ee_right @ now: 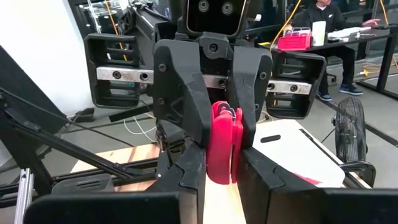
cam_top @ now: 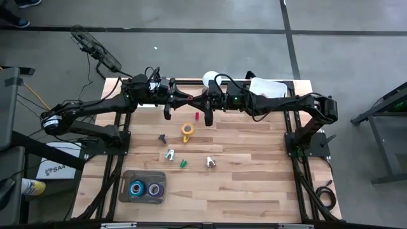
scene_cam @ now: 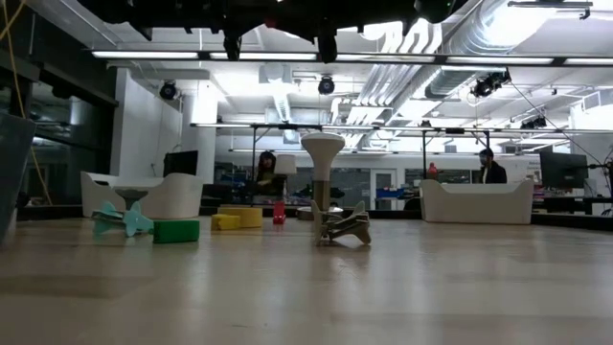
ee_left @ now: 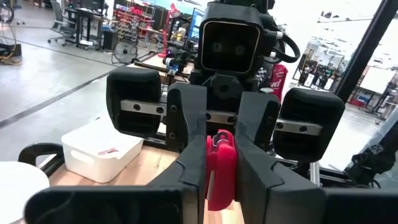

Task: Pick and place Stapler, Stapler remover, tape
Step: Put the right red stapler into the left white bin

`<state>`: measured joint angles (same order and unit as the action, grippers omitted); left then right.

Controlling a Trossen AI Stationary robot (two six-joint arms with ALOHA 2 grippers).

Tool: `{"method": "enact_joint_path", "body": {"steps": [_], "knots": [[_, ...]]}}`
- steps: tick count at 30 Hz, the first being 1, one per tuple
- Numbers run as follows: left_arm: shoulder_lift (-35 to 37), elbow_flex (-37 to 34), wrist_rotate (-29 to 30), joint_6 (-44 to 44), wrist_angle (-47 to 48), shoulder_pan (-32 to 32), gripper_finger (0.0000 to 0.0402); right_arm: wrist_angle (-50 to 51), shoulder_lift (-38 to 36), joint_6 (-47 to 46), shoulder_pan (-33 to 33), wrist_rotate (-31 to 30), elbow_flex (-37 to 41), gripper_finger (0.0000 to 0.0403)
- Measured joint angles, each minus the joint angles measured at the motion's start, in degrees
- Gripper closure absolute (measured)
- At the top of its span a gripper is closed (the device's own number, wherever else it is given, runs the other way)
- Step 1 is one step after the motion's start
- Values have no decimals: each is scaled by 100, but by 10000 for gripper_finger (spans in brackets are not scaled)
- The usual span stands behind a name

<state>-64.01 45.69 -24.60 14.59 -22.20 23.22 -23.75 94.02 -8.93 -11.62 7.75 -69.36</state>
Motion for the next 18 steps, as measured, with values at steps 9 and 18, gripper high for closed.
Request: {"method": "enact_joint_path", "body": {"steps": [9,18], "knots": [[0,0,-33,-122,5,0,351,0,0,37,0,-9,0,350],[-6,0,-5,-127,5,2,351,5,0,143,0,-37,0,289]]}}
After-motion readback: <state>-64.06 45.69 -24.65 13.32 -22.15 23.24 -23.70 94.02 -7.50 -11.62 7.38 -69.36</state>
